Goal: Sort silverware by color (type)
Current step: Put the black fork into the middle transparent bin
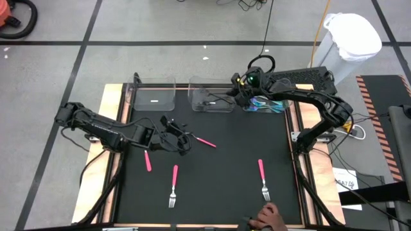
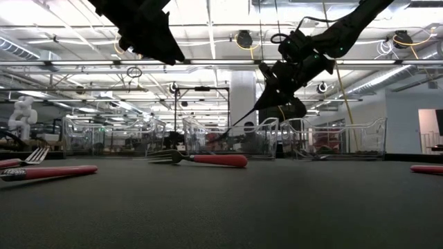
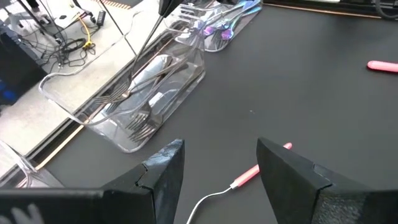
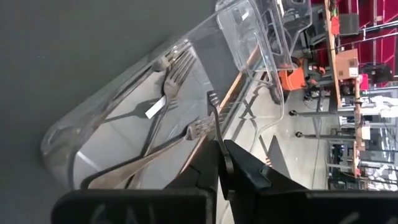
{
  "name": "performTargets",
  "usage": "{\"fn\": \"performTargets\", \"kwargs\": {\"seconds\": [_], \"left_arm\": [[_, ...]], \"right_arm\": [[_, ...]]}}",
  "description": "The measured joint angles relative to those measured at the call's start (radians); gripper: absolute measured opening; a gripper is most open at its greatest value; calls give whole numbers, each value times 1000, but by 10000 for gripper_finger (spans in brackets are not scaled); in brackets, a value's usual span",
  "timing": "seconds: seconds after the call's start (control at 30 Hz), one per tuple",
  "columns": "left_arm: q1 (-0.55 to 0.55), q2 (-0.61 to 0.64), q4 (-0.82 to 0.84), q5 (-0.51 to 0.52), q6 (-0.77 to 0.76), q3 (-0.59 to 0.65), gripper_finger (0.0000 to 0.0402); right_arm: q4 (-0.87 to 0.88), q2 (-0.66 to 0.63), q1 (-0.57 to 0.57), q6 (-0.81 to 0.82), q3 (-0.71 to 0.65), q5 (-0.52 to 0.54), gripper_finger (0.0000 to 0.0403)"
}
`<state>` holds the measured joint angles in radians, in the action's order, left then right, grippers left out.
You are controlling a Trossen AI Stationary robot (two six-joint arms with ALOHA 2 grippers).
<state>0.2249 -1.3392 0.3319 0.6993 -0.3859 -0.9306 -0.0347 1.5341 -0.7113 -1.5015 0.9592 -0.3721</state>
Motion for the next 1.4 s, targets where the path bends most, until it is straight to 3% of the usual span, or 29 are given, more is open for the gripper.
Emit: {"fn": "performTargets", "kwargs": {"seconds": [0.33,1.07,1.4], "left_arm": [[0,0,-34,-37,3,0,203],[0,0,-39,-78,5,0,203],[0,0,-38,-78,6,0,203]], "right_arm": [[2,2,6,24,-1,-78,13],[2,1,24,127,-1,-29,16],[2,1,24,128,-1,-17,77]]}}
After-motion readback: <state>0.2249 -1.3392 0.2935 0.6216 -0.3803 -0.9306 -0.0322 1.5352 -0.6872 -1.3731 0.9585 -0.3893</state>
